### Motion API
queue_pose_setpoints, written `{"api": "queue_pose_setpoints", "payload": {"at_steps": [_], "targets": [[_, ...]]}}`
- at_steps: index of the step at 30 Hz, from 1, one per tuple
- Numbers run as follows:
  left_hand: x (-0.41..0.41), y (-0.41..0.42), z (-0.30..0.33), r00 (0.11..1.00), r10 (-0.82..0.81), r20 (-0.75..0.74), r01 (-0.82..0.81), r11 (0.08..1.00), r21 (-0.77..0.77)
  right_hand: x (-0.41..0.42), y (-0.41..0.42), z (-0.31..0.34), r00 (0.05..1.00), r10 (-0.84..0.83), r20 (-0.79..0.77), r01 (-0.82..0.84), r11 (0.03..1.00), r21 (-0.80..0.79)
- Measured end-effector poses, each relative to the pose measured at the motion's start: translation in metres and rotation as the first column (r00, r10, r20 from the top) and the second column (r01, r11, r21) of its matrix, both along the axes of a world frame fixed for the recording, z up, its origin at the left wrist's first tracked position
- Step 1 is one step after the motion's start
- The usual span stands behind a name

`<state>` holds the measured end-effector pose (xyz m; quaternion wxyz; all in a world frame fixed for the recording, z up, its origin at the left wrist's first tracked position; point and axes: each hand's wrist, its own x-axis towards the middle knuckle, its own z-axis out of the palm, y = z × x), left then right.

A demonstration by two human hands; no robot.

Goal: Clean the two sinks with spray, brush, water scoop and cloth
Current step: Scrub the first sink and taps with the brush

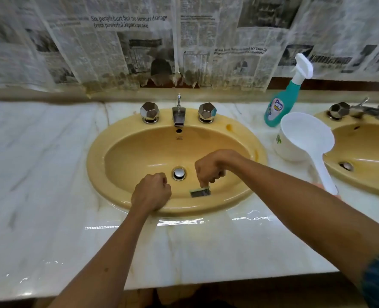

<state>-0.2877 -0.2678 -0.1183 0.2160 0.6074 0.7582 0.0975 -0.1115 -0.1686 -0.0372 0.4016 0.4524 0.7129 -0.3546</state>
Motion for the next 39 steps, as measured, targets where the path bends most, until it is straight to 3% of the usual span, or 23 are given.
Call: {"api": "queue_pose_setpoints", "payload": {"at_steps": [2, 5, 7, 9, 11, 14, 16, 18, 19, 22, 25, 28, 29, 32, 34, 39], "targets": [[0.001, -0.001, 0.0, 0.999, 0.028, -0.022, -0.027, 0.999, 0.018, 0.018, 0.013, 0.006, 1.0, -0.026, 0.016, 0.027, 0.999, -0.037], [0.004, -0.002, 0.0, 0.997, 0.072, -0.036, -0.071, 0.997, 0.036, 0.05, 0.021, -0.003, 0.958, 0.152, 0.244, -0.216, 0.94, 0.263], [0.005, -0.002, -0.001, 0.994, 0.096, -0.046, -0.094, 0.995, 0.04, 0.054, 0.01, -0.027, 0.962, 0.185, 0.201, -0.25, 0.89, 0.381], [0.005, -0.003, -0.001, 0.992, 0.115, -0.053, -0.112, 0.993, 0.043, 0.041, -0.005, -0.044, 0.985, 0.17, 0.011, -0.164, 0.931, 0.326], [0.005, -0.002, -0.003, 0.991, 0.123, -0.057, -0.12, 0.991, 0.057, 0.033, 0.0, -0.048, 0.989, 0.079, -0.126, -0.059, 0.986, 0.156], [0.005, -0.002, -0.003, 0.989, 0.137, -0.054, -0.135, 0.99, 0.052, 0.041, 0.025, -0.027, 0.994, 0.107, -0.006, -0.106, 0.99, 0.09], [0.005, -0.001, -0.003, 0.988, 0.143, -0.056, -0.141, 0.989, 0.035, 0.052, 0.03, -0.027, 0.966, 0.21, 0.154, -0.245, 0.934, 0.262], [0.006, 0.001, -0.003, 0.988, 0.143, -0.059, -0.141, 0.99, 0.023, 0.056, 0.019, -0.045, 0.97, 0.216, 0.108, -0.241, 0.904, 0.352], [0.005, 0.001, -0.004, 0.988, 0.141, -0.056, -0.14, 0.99, 0.022, 0.052, 0.011, -0.051, 0.981, 0.191, 0.018, -0.187, 0.926, 0.327], [0.005, 0.001, -0.003, 0.99, 0.135, -0.052, -0.134, 0.991, 0.012, 0.037, 0.009, -0.035, 0.984, 0.047, -0.175, -0.039, 0.998, 0.048], [0.004, 0.0, -0.003, 0.992, 0.119, -0.048, -0.119, 0.993, 0.002, 0.044, 0.029, 0.01, 0.997, 0.01, -0.083, -0.016, 0.997, -0.071], [0.005, 0.0, -0.001, 0.995, 0.089, -0.037, -0.089, 0.996, -0.005, 0.058, 0.022, 0.019, 0.99, 0.079, 0.115, -0.098, 0.981, 0.17], [0.004, 0.0, 0.0, 0.996, 0.08, -0.037, -0.081, 0.997, -0.013, 0.058, 0.011, 0.013, 0.995, 0.038, 0.087, -0.058, 0.969, 0.242], [0.005, 0.0, 0.002, 0.997, 0.065, -0.034, -0.066, 0.997, -0.027, 0.044, -0.029, -0.001, 0.972, -0.132, -0.193, 0.183, 0.944, 0.275], [0.005, 0.0, 0.003, 0.998, 0.052, -0.041, -0.053, 0.998, -0.034, 0.038, -0.051, 0.001, 0.95, -0.138, -0.281, 0.232, 0.913, 0.337], [0.003, 0.0, 0.005, 0.999, -0.005, -0.032, 0.003, 0.998, -0.058, 0.082, -0.087, 0.027, 0.946, -0.286, -0.15, 0.321, 0.784, 0.531]]}}
